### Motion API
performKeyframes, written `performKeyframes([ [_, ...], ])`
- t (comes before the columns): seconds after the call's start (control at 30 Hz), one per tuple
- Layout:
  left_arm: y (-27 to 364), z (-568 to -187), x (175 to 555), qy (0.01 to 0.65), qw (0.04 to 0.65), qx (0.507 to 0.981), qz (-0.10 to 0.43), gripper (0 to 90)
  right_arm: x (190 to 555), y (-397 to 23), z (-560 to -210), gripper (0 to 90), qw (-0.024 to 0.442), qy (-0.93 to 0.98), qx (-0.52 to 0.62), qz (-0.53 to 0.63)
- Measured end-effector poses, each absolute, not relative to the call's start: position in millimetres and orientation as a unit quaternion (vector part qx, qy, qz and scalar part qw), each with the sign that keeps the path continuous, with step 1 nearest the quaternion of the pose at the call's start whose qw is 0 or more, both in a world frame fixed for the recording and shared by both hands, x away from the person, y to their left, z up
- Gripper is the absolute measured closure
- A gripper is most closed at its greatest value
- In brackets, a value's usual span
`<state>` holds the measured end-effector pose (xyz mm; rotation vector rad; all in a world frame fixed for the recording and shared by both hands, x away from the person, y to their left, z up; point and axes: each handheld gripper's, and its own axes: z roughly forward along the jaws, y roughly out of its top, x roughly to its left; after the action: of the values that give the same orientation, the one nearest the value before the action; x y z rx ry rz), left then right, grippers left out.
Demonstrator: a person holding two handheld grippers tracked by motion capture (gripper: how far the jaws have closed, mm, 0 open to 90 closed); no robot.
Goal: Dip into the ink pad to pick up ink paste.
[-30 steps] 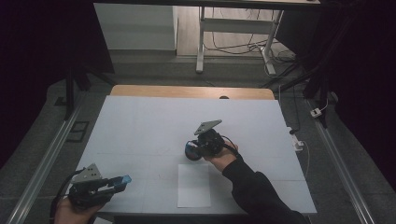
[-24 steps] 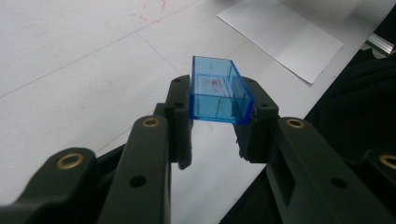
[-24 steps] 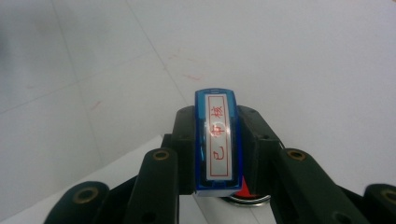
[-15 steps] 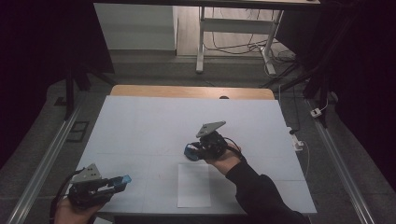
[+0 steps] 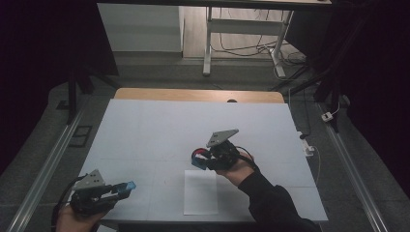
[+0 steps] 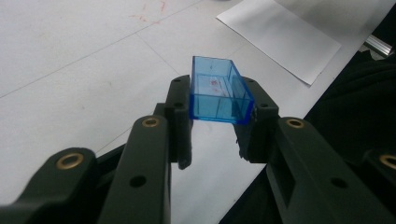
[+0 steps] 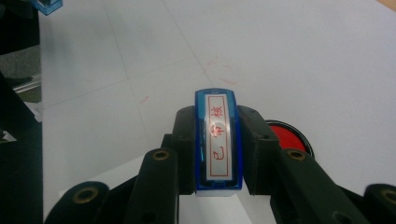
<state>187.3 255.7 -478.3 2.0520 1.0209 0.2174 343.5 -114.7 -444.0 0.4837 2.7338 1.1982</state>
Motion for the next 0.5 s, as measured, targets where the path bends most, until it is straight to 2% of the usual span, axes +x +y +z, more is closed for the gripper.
performKeyframes([
  [0.5, 255.6, -478.3, 187.4, 0.405, 0.407, 0.814, 0.086, 68.3, 325.4, -126.9, -439.5, 70.8, 0.054, 0.897, 0.163, 0.407],
])
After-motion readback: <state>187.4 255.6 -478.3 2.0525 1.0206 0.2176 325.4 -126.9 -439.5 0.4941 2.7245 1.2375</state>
